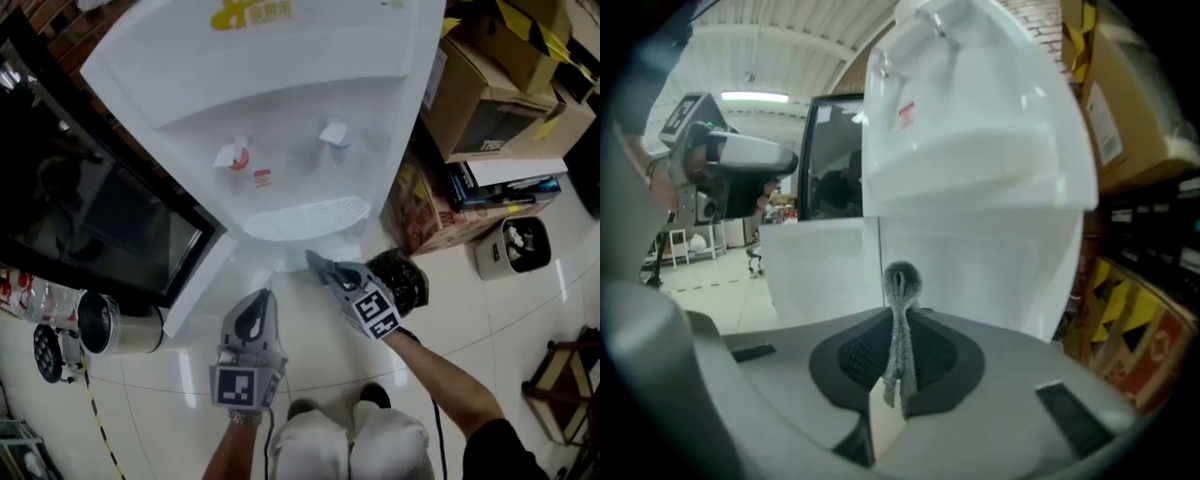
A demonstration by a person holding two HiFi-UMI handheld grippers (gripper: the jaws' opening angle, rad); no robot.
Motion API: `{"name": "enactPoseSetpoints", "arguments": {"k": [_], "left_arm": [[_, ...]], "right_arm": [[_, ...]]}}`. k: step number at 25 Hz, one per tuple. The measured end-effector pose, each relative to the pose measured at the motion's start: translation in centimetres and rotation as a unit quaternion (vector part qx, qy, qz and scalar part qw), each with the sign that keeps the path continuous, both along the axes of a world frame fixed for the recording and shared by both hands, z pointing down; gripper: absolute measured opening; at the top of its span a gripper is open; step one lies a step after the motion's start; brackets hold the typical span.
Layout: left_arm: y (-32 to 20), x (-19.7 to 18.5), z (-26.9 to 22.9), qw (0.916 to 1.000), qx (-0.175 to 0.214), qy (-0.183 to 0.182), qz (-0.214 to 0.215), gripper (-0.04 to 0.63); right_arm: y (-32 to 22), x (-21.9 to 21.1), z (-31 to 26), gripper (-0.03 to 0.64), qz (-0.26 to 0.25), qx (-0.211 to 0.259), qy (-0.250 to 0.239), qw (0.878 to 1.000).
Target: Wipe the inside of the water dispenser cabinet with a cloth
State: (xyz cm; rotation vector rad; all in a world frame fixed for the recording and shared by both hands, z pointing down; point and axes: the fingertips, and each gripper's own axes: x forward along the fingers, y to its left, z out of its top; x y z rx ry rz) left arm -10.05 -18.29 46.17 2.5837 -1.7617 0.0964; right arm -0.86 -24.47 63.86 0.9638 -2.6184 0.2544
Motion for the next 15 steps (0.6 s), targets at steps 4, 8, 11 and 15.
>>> {"name": "enactPoseSetpoints", "arguments": {"k": [4,8,11,15], "left_arm": [[3.0,1.5,-10.0,0.9997,-0.01,-0.015,0.017,0.021],[6.6,2.1,-23.0,0.9995,-0.014,-0.011,0.027,0.021],[8.8,2.2,-34.4,0.9997,-0.011,-0.004,0.02,0.021],[10.2,3.4,-47.9,0.9998,-0.002,0.017,0.009,0.021]], "right_arm": [[4.8,3.2,-12.1,0.023,0.051,-0.01,-0.034,0.998],[8.4,4.3,-28.8,0.023,0.09,0.003,-0.051,0.995],[10.4,4.5,-42.1,0.023,0.106,0.021,-0.06,0.992],[12.4,5.1,-57.7,0.023,0.115,0.041,-0.054,0.991]]}}
